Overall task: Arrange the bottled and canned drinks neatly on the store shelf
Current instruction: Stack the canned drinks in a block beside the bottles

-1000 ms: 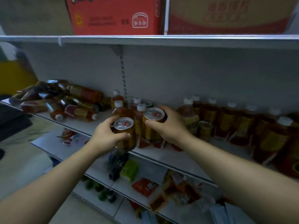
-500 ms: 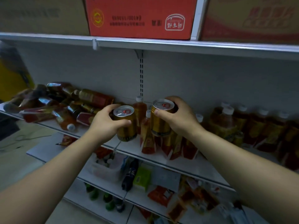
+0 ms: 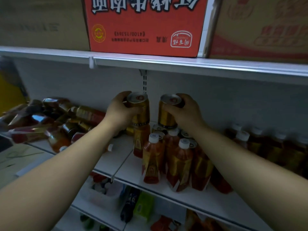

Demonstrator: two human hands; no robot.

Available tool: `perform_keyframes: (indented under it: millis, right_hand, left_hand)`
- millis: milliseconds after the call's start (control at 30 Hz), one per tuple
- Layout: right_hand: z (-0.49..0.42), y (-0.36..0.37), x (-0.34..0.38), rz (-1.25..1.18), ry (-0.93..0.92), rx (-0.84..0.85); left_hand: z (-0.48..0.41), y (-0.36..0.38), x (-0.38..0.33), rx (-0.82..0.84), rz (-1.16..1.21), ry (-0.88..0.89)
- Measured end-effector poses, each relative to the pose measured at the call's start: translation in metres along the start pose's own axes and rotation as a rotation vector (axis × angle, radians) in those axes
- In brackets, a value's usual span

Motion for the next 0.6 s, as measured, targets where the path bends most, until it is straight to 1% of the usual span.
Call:
perform_keyframes:
  millis: [133, 233, 333, 400, 467, 600]
  right_hand:
    - [-0.02, 0.003, -0.01, -0.031, 0.04, -0.034]
    - [-0.04, 0.004, -0.02, -0.056, 0.076, -0.061]
    - [-0.06, 0.006, -0.033, 0.037, 0.126, -0.023]
    - [-0.07, 0.009, -0.046, 0.09, 0.17, 0.022]
    - [-0.074, 0.012, -0.058, 0.151, 0.22, 0.07]
    - [-0.077, 0.012, -0.09, 0.198, 0.338, 0.109]
  left_hand:
    - [-0.036, 0.002, 0.004, -0.023, -0.042, 0.084]
    - [-0.068, 0.006, 0.015, 0.019, -0.021, 0.107]
    - [-0.098, 0.019, 0.03, 0.127, 0.037, 0.072]
    - [-0.112, 0.033, 0.041, 0.208, 0.023, 0.039]
    - [-0.123, 0.047, 0.054, 0.3, 0.067, -0.009]
    - [-0.135, 0.068, 0.077, 0.457, 0.029, -0.055]
Point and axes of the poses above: each hand's wrist, its own z-axis away from the middle knuckle, its own y-axis out of the palm, x = y × z, the point moved 7 cm from there along -z, towards the middle knuckle, and after that the axes turned 4 degrees about x, right-handed, at the moved point
